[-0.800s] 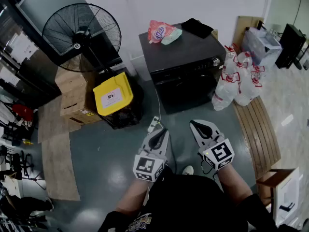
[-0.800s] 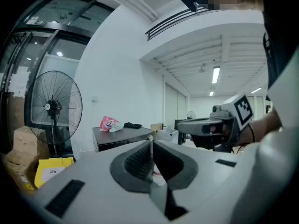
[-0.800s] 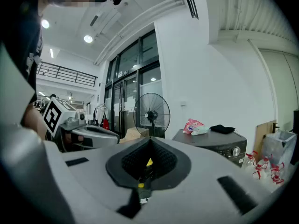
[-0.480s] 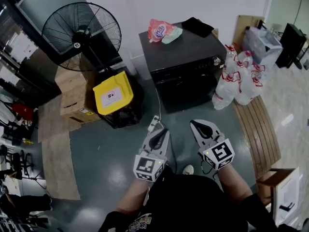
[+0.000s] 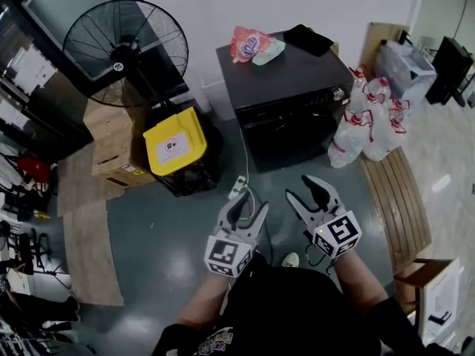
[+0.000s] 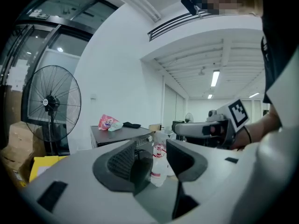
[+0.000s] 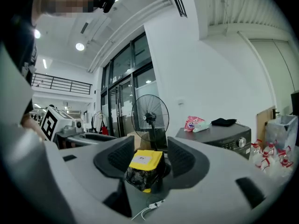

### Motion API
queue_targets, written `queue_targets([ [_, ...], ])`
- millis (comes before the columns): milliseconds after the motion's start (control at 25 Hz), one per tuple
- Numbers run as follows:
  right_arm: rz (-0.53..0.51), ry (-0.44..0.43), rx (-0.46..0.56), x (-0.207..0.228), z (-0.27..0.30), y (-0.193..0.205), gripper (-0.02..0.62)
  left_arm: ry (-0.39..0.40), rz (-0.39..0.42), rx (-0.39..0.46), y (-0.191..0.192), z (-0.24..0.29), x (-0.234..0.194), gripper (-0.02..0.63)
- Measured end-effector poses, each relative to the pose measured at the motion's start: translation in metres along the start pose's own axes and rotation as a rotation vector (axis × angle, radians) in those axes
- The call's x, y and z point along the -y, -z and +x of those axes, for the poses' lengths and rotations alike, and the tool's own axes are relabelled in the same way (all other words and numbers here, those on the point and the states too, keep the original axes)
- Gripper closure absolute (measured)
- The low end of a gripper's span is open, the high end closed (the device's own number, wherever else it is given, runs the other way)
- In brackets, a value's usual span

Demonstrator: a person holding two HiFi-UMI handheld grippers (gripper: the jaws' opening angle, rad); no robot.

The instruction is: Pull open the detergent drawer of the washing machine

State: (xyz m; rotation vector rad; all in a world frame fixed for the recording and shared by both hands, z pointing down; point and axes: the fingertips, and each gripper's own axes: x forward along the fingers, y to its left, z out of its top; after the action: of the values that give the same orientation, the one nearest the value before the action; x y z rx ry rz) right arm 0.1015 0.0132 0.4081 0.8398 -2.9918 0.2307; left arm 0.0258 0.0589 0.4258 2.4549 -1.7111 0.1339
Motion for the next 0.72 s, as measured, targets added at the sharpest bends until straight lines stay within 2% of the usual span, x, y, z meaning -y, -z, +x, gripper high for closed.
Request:
queue_targets([
  [80, 0.022, 0.002, -0.005, 0.001, 0.008, 0.002, 0.357, -0.003, -0.001, 0.009, -0.001, 0.000, -0.007, 0.385],
  [240, 0.069, 0.013, -0.010, 0.004, 0.027, 0.005, 0.337, 0.002, 0.004, 0.008, -0.003, 0.002, -0.025, 0.347],
  [720, 0.151, 0.064, -0.041, 0.011, 0.108, 0.016, 0.313, 0.050, -0.005, -0.004, -0.006, 0.013, -0.102, 0.330],
])
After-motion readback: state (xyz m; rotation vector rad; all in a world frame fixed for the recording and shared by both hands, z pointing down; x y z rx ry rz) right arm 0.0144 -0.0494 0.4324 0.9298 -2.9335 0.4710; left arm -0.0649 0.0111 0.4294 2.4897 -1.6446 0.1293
